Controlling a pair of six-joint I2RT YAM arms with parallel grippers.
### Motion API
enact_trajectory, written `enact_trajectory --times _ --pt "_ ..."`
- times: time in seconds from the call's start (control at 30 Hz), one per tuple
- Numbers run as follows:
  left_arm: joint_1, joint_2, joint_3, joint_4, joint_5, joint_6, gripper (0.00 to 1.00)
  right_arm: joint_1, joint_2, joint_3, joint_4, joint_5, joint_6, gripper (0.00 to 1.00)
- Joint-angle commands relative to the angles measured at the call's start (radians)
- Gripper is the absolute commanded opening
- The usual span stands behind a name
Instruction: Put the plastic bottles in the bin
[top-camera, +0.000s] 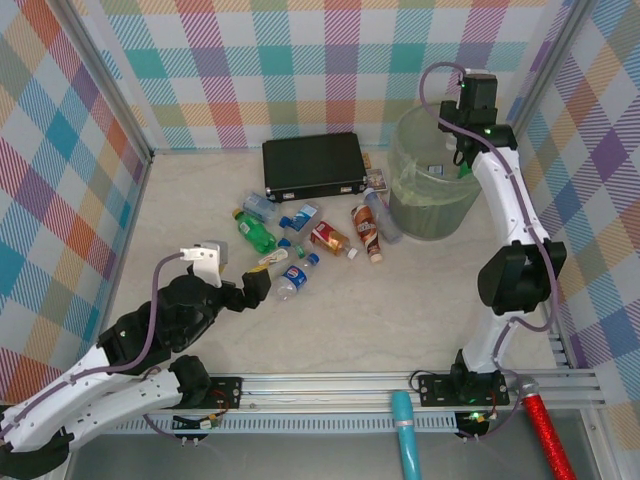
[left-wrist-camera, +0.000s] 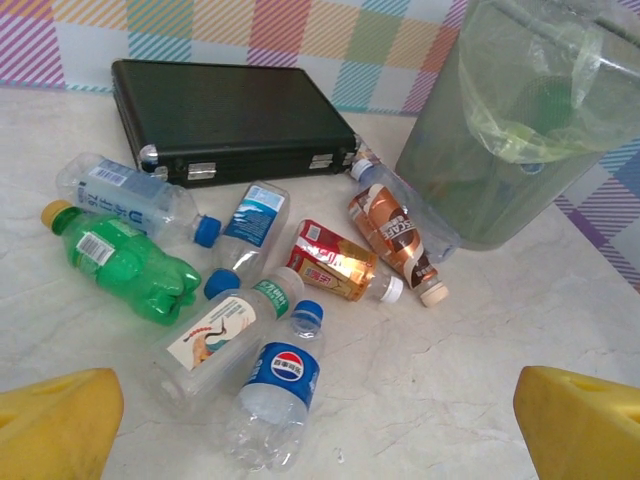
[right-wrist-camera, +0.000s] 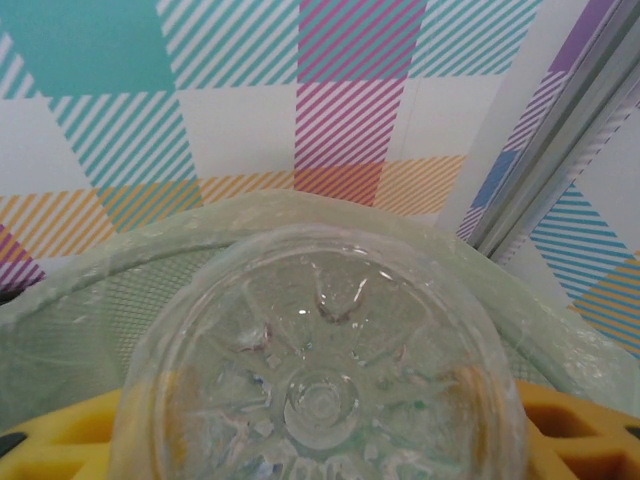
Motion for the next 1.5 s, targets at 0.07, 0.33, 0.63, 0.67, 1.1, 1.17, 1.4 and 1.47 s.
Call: enact_trajectory --times 0.07,0.33,0.63,0.67,1.1,1.17,1.4,1.47 --pt "-0.006 -0.045 0.039 -0.07 -0.043 -0.015 1.0 -0.01 0.038 0.048 0.023 -0.017 0.003 0.6" --pt "-0.006 -0.057 0.046 -0.101 -0.056 -0.015 1.0 -0.01 0.047 0.118 -0.064 -0.051 0.023 0.99" --pt "-0.006 -0.021 0.038 -0.068 -0.028 -0.009 1.0 -0.009 -0.024 0.076 -0.059 -0.08 0.038 0.99" --pt "-0.006 -0.014 0.041 -0.069 -0.026 -0.01 1.0 -0.008 -0.029 0.073 -0.06 -0.085 0.041 0.99" --pt "-0.006 0.083 0.018 -0.017 0.004 -0.021 1.0 0.018 -0.168 -0.021 -0.13 -0.156 0.15 0.99" --pt "-0.006 0.131 0.022 0.005 0.025 -0.031 1.0 0.037 -0.224 -0.076 -0.123 -0.167 0.169 0.99" --pt "-0.005 0.384 0.056 0.122 0.081 -0.16 0.95 0.078 -0.453 -0.331 -0.06 -0.205 0.261 0.99" --pt "-0.006 0.466 0.073 0.15 0.088 -0.212 0.92 0.087 -0.522 -0.411 -0.048 -0.223 0.287 0.99"
